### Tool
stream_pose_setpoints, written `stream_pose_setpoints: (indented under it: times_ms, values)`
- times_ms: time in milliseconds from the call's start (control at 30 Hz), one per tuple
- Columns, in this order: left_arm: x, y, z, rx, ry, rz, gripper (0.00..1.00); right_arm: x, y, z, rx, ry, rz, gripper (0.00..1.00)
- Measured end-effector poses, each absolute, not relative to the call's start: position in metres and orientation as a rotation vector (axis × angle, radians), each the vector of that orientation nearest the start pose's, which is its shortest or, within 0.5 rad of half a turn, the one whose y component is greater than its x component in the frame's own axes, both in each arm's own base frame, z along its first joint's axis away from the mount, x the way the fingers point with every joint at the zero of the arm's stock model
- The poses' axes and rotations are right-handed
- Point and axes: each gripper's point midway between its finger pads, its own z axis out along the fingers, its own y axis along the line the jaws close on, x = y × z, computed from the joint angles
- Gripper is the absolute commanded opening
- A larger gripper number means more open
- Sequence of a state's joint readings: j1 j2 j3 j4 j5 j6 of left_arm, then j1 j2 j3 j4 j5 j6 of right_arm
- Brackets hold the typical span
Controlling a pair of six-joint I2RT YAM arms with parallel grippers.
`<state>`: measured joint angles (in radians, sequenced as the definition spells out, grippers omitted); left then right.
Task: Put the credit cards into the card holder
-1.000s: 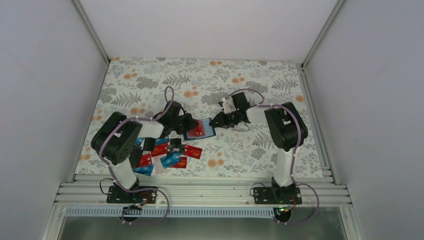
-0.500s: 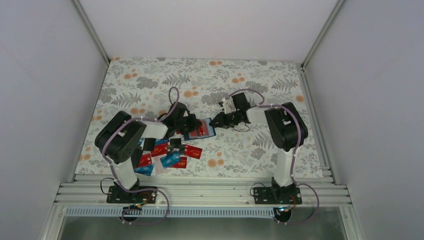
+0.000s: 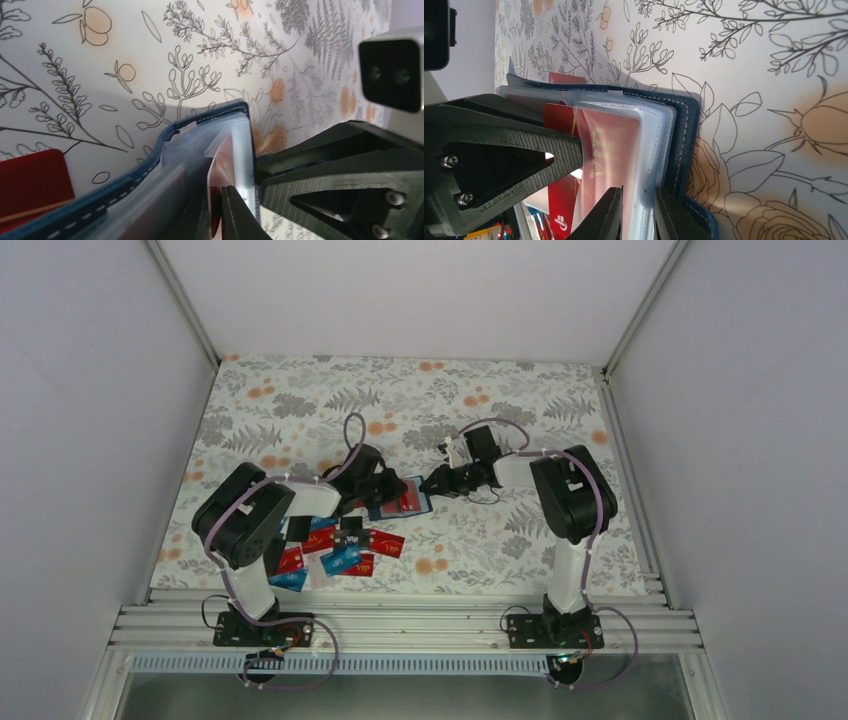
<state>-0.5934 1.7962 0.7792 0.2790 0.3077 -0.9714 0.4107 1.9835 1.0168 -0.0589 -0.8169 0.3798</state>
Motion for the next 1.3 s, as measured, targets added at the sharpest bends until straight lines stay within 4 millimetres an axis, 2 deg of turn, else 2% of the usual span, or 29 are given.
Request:
stream_pose_setpoints:
  times_ms: [167,533,700,867,967,1300]
  values:
    - [0.327,-0.283,0.028,-0.291,2.564,-1.009,0.26,0.328,0.28,0.024,-0.36,2.638,1.339,0.2]
    - [0.318,-0.283,0.037,-0.225,2.594,-0.934,0.58,0.323,0.283,0.024,-0.376,2.642,1.357,0.2]
    - [0.318,-0.284,0.04,-0.211,2.612,-0.905,0.81,0.323,0.284,0.024,-0.378,2.643,1.357,0.2]
    - [0.318,-0.287,0.047,-0.192,2.625,-0.881,0.96,0.321,0.286,0.024,-0.389,2.644,1.36,0.2]
    - [0.316,-0.287,0.049,-0.187,2.634,-0.864,1.0,0.32,0.287,0.024,-0.393,2.644,1.361,0.2]
    - [0.311,-0.271,0.064,-0.172,2.628,-0.751,0.99,0.32,0.287,0.024,-0.394,2.644,1.361,0.2]
